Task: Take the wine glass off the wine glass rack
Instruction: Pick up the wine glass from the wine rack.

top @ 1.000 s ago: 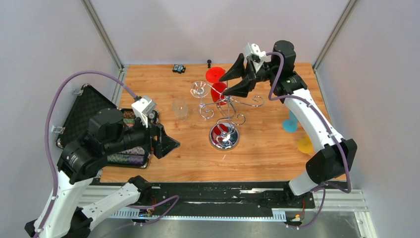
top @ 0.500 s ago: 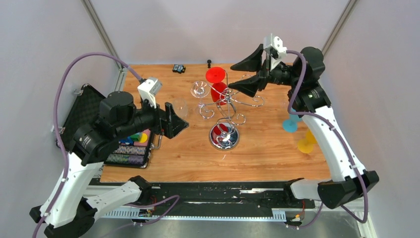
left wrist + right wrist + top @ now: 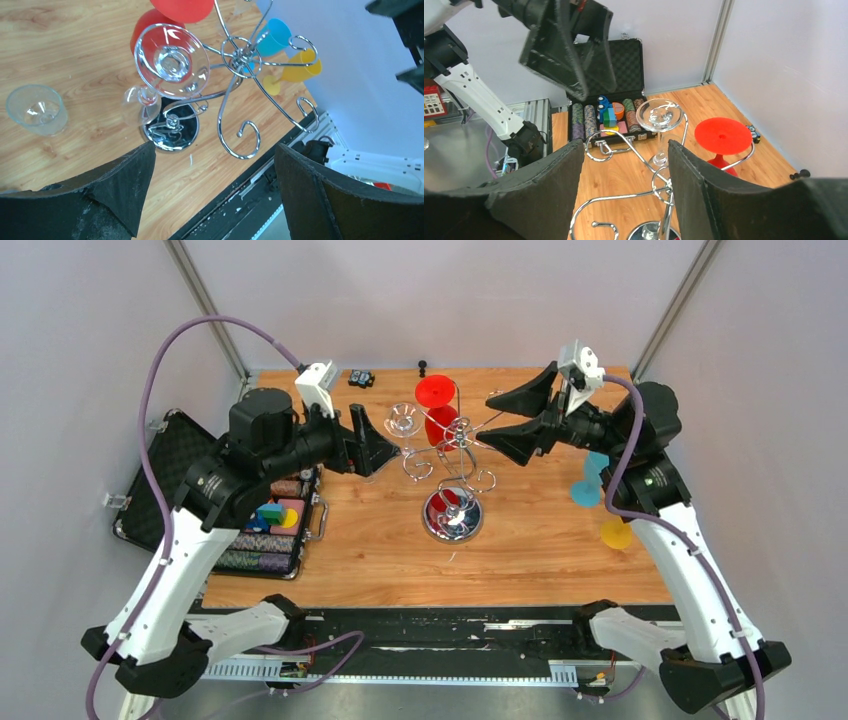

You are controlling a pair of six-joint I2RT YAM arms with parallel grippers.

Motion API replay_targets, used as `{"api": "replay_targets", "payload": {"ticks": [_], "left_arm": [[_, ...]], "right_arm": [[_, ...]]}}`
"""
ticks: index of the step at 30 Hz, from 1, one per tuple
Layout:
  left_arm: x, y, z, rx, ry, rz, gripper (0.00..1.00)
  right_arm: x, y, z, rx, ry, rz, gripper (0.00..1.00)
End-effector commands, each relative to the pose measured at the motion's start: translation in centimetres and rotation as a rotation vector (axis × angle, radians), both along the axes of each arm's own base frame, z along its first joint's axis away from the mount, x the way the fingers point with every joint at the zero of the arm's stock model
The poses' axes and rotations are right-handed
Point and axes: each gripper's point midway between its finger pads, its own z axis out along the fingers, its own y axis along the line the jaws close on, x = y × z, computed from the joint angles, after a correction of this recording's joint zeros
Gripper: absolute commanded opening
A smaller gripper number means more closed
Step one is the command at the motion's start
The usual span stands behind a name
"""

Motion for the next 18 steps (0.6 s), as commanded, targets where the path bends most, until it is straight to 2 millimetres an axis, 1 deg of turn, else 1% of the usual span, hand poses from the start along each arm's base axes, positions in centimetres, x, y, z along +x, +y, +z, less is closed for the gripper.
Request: {"api": "replay_targets", "payload": {"ticks": [1,4,10,14,18], "left_arm": [[1.5,-0.6,2.7,-0.07,-0.067,-0.009,0.94],[2.3,-0.9,2.7,-0.082,-0.065,-0.028,0.93],[4.3,-1.1,2.1,-0.079,-0.062,-0.03,0.88],[5.3,-1.3,1.7,-0.084,-0.056,-0.037,0.85],[6.2,-1.6,0.9,-0.082,-0.035,-0.041,0.83]], "right_arm": [[-1.8,-0.8,1.0,0.039,-0.005,-0.019,0.63],[-2.7,-1.2,0.9,0.045,0.0,-0.026,0.63],[-4.9,-1.9,0.8,0.054,-0.016,-0.015,0.63],[-5.9,-2.2,0.8,0.055,-0.023,-0.01,0.63],[-6.5,-2.5,0.8,0.057,-0.032,-0.014,0.63]]}}
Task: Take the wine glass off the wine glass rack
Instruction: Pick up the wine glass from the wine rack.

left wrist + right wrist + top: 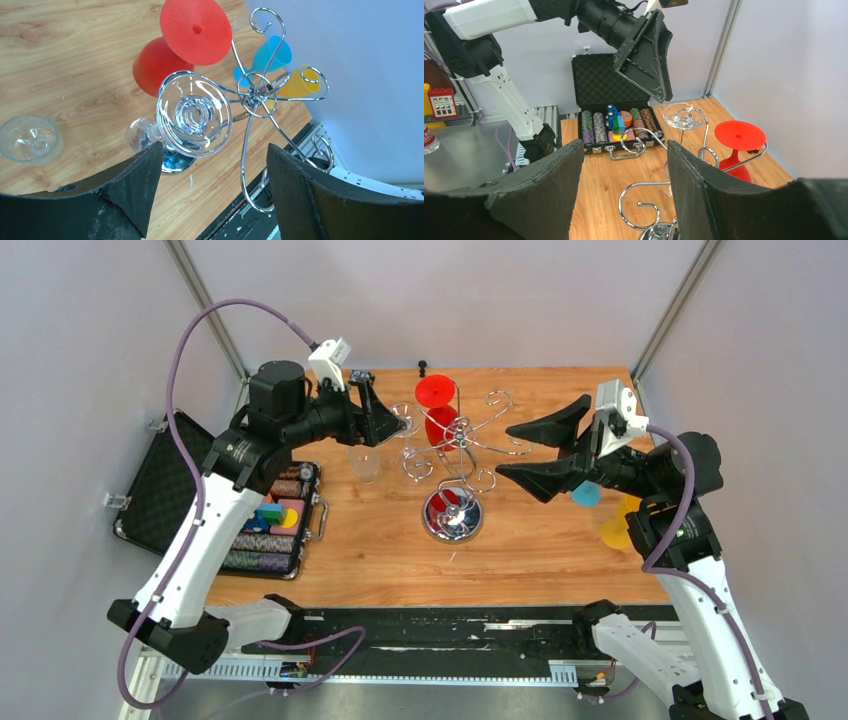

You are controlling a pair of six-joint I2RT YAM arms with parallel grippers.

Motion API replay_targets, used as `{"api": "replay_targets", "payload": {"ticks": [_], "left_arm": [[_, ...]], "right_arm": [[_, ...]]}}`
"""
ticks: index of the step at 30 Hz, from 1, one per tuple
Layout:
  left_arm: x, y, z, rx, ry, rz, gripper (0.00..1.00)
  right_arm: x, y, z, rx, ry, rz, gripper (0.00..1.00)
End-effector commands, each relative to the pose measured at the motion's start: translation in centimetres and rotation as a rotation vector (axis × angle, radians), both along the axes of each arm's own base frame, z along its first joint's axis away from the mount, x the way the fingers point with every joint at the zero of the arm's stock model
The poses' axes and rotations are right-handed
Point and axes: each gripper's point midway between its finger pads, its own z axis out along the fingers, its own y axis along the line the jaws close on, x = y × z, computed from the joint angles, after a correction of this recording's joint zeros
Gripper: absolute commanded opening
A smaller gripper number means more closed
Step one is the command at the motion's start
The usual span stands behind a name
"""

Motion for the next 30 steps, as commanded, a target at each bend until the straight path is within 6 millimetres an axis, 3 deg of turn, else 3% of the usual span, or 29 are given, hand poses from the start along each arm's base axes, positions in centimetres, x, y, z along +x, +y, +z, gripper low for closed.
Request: {"api": "replay_targets", "payload": {"ticks": [1,16,30], "left_arm": [[0.7,-0.7,1.5,-0.039,-0.055,-0.033,0.82],[2.4,-1.0,-0.5,-0.027,-0.025,-0.031,0.8],[1.9,-1.6,0.7,-0.087,-0.033,-0.08,0.75]], "right_arm": [[-0.6,-0.3,-0.2,0.004,0.024,-0.003,0.63],[-0.7,-0.3,-0.8,0.006,0.057,-0.008,0.63],[-0.8,-0.3,-1.3,0.0,0.069,-0.001,0.62]]}}
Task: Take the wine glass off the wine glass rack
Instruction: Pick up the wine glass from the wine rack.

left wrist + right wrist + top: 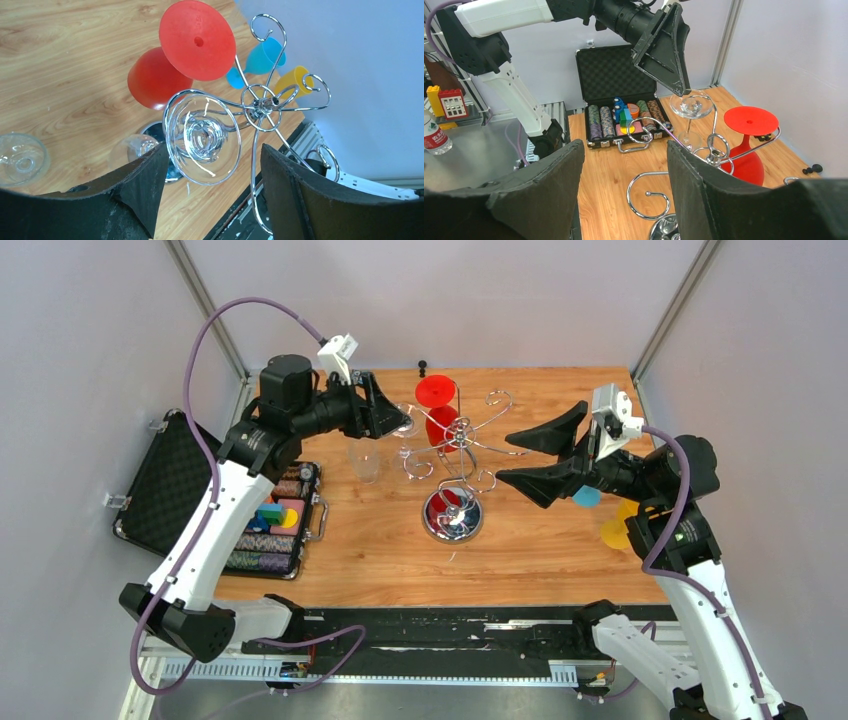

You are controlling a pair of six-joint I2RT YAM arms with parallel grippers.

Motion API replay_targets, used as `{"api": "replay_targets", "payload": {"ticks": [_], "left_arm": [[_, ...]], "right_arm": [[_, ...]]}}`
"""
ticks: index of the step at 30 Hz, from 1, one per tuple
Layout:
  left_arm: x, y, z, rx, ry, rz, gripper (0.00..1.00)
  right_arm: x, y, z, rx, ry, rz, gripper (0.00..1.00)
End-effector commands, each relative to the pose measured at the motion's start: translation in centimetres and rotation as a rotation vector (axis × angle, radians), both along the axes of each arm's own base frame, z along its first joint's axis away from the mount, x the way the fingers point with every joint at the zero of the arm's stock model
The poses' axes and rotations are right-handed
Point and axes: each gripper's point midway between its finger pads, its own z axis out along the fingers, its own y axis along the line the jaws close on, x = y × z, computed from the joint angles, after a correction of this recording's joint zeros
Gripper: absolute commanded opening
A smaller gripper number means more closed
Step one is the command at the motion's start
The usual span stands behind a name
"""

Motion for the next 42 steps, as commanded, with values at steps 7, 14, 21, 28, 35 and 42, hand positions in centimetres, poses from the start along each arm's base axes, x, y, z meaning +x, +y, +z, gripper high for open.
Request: {"api": "replay_targets", "payload": {"ticks": [7,14,21,28,35,42], "left_arm": [[-0.5,-0.7,2.4,-0.082,-0.048,-0.048,0.69],[-0.4,-1.5,2.3,-0.11,-0.026,-0.085,0.64],[-0.2,-2.2,1.9,-0.112,-0.002,-0.122,0.58],[-0.4,-2.4,1.0,-0.1,0.02,-0.146,0.53],[-1.0,-2.2,1.0,-0.084,0.023,-0.159,0.47],[-1.4,-2.1,0.6,-0.073,0.037,-0.17,0.41]], "right_arm": [[-0.1,0.0,-0.6,0.003,0.024,0.002,0.62],[-0.4,-0.1,-1.0,0.0,0.025,0.006,0.62],[-0.5,-0.1,-1.5,-0.004,0.025,0.005,0.61],[-0.6,-0.1,-1.9,-0.007,0.031,0.008,0.61],[-0.4,0.0,-2.2,-0.01,0.044,0.012,0.61],[-0.3,0.0,-2.4,-0.012,0.056,0.015,0.6]]}}
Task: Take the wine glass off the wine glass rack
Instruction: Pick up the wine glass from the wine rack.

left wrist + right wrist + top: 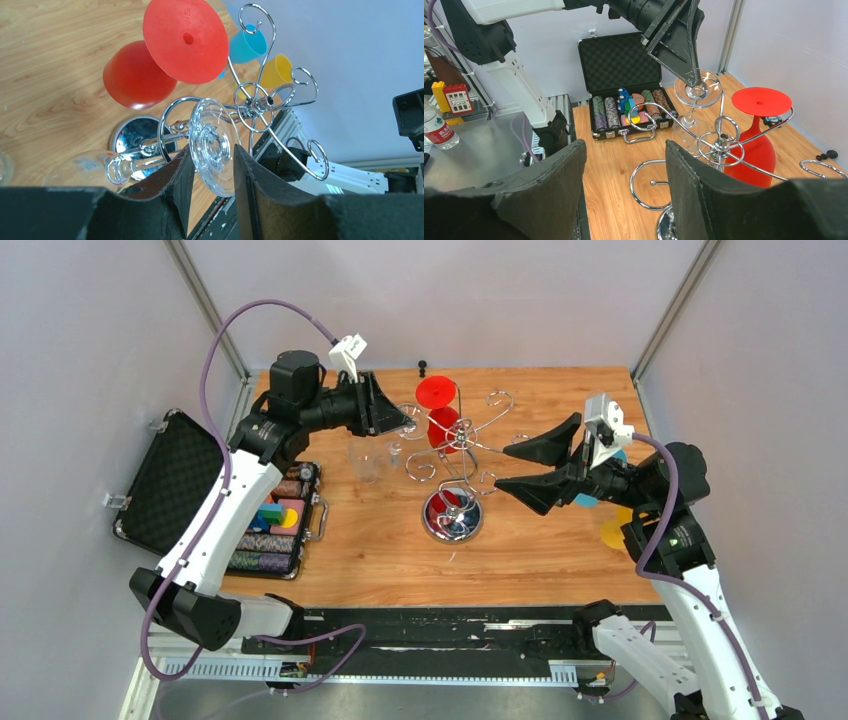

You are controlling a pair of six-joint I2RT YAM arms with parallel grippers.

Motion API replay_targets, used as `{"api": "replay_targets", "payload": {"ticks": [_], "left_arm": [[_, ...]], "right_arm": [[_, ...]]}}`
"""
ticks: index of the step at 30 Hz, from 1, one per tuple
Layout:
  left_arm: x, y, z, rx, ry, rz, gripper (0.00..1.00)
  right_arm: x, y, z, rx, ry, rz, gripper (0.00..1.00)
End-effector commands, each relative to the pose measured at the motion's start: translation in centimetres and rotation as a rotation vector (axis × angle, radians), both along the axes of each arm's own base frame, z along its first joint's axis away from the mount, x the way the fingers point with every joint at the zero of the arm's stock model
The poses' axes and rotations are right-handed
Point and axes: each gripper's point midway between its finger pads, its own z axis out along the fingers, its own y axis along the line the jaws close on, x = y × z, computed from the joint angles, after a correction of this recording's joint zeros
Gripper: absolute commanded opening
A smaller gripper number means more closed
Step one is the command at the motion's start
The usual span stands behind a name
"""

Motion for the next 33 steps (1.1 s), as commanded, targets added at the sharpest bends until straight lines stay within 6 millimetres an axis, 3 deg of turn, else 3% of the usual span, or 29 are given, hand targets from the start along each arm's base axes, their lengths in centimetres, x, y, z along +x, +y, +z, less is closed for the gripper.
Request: {"api": "replay_targets", "payload": {"ticks": [1,14,21,33], "left_arm": [[-1.5,-0.4,1.4,-0.017,-0.03,-0.069,0.39],[-1.5,-0.3,1.8,-0.012,-0.03,-0.069,0.21],[-1.3,-0.4,2.5,-0.017,-0.025,-0.058,0.0],[-0.4,0.2,3.8,-0.034,0.037,0.025,0.0]], "right_arm": [[-0.2,0.1,0.0,0.004,0.012,0.011,0.59],[-0.3,0.0,-0.1,0.009,0.016,0.006,0.59],[-0.2,0.0,0.1,0.01,0.015,0.005,0.59],[0.2,0.0,0.1,0.008,0.01,-0.004,0.59]]}}
